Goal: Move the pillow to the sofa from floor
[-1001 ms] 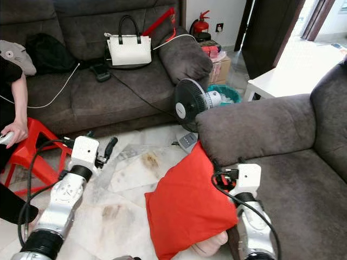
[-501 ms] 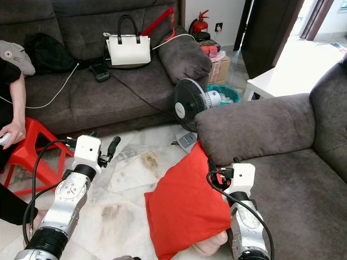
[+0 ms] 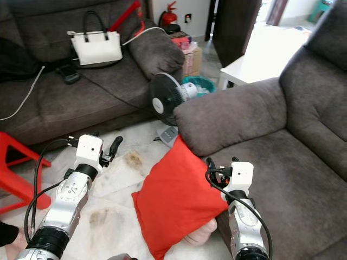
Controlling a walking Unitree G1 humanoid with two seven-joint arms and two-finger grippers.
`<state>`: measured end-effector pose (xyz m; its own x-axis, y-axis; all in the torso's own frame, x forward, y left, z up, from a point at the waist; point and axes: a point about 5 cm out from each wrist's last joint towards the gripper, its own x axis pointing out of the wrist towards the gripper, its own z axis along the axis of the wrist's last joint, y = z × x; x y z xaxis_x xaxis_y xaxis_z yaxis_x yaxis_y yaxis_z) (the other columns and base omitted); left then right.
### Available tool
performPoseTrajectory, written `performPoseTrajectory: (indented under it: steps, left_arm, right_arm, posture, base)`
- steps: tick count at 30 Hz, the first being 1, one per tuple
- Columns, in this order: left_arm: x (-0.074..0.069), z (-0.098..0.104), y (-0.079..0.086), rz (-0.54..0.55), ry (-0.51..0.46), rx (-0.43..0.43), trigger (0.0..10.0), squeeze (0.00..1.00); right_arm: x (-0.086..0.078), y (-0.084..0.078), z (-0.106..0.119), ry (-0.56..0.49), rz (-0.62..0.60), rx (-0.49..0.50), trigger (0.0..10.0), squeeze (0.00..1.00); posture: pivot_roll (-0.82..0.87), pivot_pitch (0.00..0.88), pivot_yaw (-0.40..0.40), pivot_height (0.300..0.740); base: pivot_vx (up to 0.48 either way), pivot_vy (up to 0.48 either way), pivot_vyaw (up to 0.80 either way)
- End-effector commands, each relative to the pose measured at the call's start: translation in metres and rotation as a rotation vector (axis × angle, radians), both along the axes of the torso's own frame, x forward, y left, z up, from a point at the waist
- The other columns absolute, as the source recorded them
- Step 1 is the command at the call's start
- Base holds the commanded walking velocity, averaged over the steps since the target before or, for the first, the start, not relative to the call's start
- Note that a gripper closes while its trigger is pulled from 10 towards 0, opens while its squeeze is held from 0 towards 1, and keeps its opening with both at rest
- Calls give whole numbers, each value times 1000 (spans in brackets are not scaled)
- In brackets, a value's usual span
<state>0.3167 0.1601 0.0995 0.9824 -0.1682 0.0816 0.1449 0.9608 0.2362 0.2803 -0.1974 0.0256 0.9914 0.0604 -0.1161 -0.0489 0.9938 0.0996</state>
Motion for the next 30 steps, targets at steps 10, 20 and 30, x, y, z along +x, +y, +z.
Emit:
performPoseTrajectory:
  steps: [10, 20, 30]
  left_arm:
    - [2, 5, 3, 12, -17, -3, 10000, 0]
    - [2, 5, 2, 10, -20, -3, 10000, 0]
    - [3, 6, 2, 12, -23, 7, 10000, 0]
  right_arm:
    - [2, 5, 0, -5, 3, 8, 10000, 0]
    - [3, 6, 1, -14, -1, 9, 10000, 0]
    - [5, 8, 2, -12, 6, 14, 10000, 0]
  posture:
    - [168, 57, -2, 740]
    - [171, 58, -2, 740]
    - [172, 59, -2, 740]
  base:
    - [0, 0, -800]
    - [0, 0, -655]
    - [77, 0, -586]
